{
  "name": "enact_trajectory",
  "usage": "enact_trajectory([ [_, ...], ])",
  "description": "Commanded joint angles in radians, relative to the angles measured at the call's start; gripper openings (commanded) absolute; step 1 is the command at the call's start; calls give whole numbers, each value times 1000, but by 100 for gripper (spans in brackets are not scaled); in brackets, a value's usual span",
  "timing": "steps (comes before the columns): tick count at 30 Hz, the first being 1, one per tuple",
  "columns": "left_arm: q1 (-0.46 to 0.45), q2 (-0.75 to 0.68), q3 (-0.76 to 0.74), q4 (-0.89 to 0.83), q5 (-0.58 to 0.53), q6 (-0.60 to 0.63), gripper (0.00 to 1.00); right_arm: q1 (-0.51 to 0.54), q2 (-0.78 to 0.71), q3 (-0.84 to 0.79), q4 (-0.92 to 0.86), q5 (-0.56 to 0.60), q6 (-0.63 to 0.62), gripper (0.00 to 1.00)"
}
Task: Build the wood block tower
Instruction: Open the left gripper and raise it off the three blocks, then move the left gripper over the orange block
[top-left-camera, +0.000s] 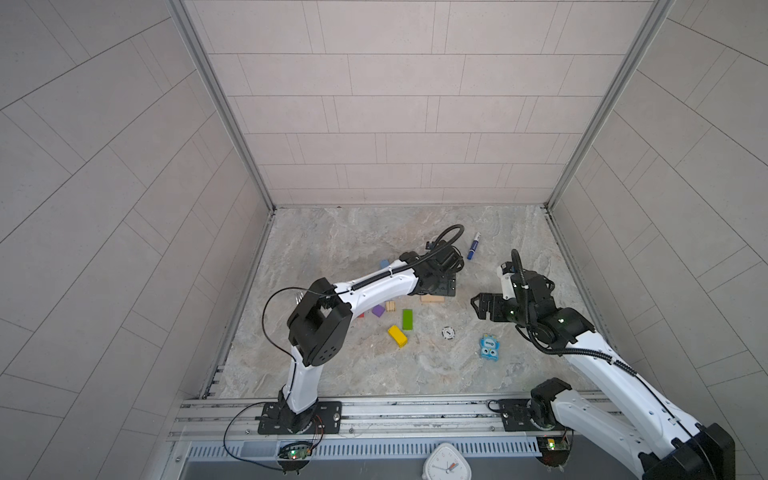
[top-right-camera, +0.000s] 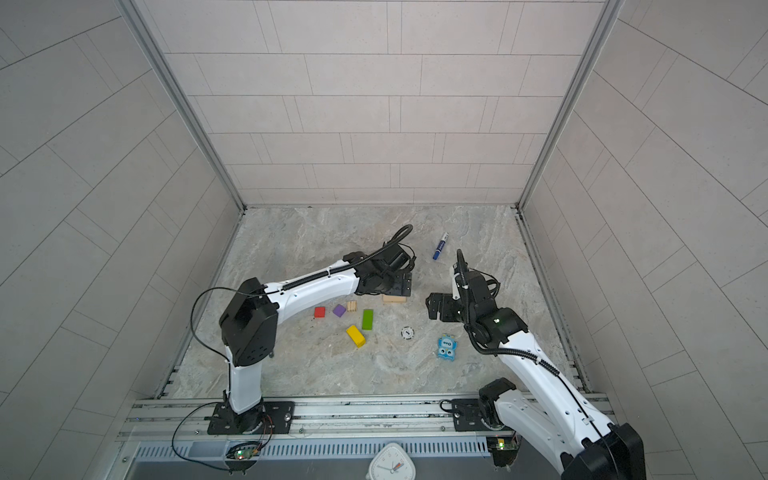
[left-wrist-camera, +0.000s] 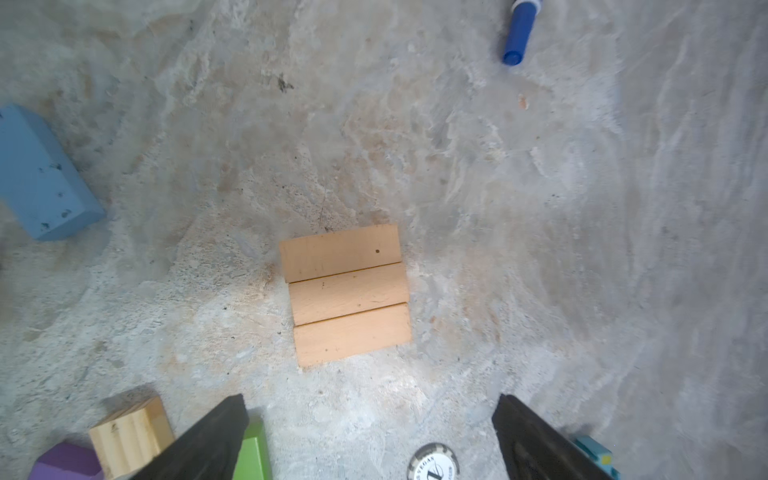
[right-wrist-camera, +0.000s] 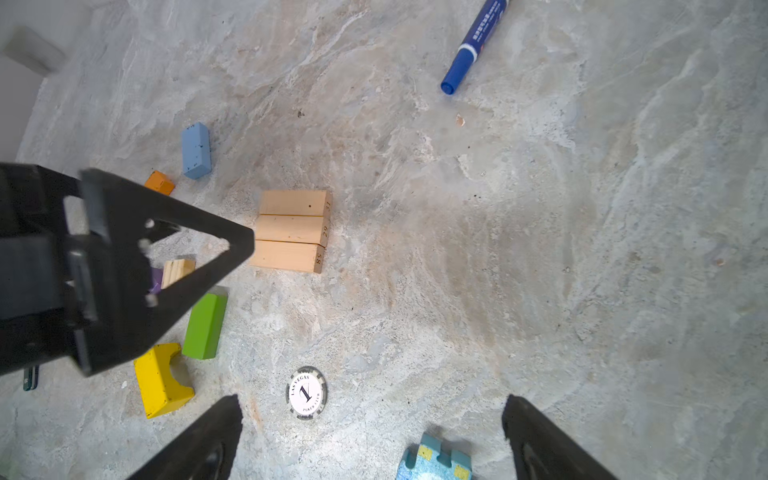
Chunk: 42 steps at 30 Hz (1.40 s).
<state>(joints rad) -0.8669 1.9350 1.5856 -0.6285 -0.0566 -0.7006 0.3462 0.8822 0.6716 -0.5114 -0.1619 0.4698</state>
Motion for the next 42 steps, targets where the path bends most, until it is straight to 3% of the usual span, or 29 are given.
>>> enact_trajectory([
  [1, 25, -75, -21, -51, 20, 45, 100, 6, 9, 35, -17, -23, -48, 98],
  [9, 132, -278, -180, -69, 52, 99, 100, 51, 52, 71, -2, -53, -98, 95],
  [14, 238, -400, -291, -74, 119, 138, 98, 112, 101, 102, -2, -13, -77, 94],
  [18, 294, -474, -375, -85, 81, 173, 98, 137, 115, 105, 28, -2, -51, 93],
  [22, 374, -510, -426, -93, 133, 210, 97, 159, 125, 100, 64, -11, -33, 92],
  [27, 431, -462, -374, -146, 166, 313, 95, 211, 150, 87, 127, -25, -33, 92],
  [31, 473, -376, -291, -186, 256, 364, 95, 226, 152, 64, 179, -63, -32, 92],
  [35, 496, -295, -217, -232, 241, 432, 95, 232, 132, 41, 210, -73, -48, 93],
  [42, 560, -171, -149, -247, 311, 558, 92, 236, 99, -6, 294, -60, -64, 93],
])
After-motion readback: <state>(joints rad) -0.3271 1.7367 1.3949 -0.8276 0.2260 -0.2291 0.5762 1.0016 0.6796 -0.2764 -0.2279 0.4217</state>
